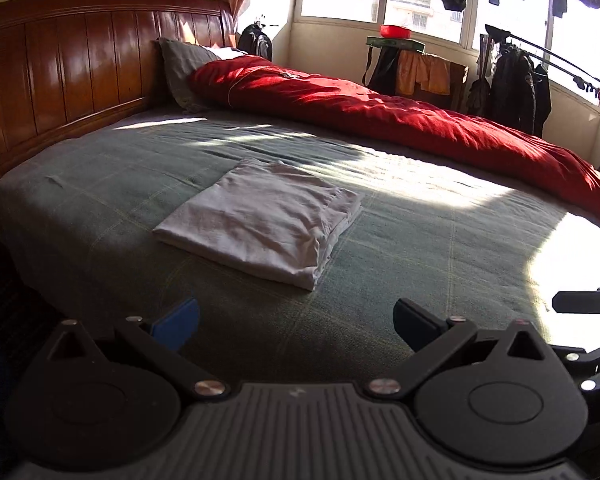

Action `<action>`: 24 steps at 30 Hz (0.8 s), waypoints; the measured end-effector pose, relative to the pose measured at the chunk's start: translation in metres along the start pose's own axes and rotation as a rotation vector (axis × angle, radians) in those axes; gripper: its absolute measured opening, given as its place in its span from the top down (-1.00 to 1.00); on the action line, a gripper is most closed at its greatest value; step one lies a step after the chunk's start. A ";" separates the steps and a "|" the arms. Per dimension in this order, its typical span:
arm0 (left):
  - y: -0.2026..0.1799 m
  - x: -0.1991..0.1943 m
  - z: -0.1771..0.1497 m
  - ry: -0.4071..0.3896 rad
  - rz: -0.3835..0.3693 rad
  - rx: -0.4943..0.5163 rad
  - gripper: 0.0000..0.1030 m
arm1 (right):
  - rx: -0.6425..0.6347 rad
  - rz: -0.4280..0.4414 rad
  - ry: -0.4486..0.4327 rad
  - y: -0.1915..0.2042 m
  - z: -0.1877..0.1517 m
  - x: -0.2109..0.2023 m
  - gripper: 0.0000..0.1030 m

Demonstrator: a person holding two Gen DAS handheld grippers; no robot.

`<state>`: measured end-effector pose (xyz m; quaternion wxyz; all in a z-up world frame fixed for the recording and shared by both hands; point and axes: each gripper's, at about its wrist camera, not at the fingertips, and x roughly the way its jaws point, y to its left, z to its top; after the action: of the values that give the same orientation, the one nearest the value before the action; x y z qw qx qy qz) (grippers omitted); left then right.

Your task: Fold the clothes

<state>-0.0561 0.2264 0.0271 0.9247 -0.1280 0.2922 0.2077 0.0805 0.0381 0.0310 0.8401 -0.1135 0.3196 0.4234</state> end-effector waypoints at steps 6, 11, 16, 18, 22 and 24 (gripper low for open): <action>-0.006 -0.025 -0.018 -0.012 -0.012 0.003 -0.99 | 0.008 -0.054 -0.012 0.016 -0.014 -0.016 -1.00; -0.012 -0.043 -0.032 -0.013 0.022 0.024 -0.99 | 0.002 -0.062 -0.025 0.029 -0.026 -0.029 -1.00; -0.005 -0.052 -0.043 0.018 0.036 -0.046 -0.99 | -0.030 -0.055 -0.010 0.043 -0.039 -0.036 -1.00; -0.004 -0.056 -0.047 0.030 0.044 -0.062 -0.99 | -0.049 -0.057 -0.004 0.048 -0.043 -0.038 -1.00; -0.006 -0.063 -0.052 0.037 0.072 -0.049 -0.99 | -0.061 -0.052 -0.008 0.053 -0.048 -0.044 -1.00; -0.008 -0.066 -0.054 0.040 0.082 -0.038 -0.99 | -0.060 -0.047 -0.009 0.054 -0.049 -0.046 -1.00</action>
<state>-0.1277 0.1796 0.0243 0.9068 -0.1377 0.3116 0.2485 -0.0038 0.0196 0.0266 0.8474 -0.1444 0.3004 0.4134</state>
